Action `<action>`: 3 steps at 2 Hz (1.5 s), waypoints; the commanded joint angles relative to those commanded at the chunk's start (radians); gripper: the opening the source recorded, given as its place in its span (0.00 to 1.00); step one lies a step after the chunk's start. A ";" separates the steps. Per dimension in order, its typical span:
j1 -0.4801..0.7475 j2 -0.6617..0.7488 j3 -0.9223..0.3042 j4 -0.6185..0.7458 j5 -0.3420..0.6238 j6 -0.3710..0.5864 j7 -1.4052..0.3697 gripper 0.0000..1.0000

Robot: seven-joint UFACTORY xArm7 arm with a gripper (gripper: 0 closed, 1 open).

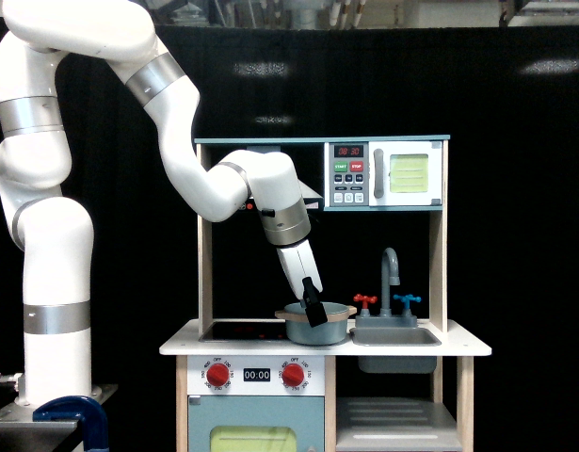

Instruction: Put the bowl inside the kitchen cabinet

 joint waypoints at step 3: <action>-0.027 0.082 0.050 0.054 0.099 0.006 -0.067 0.00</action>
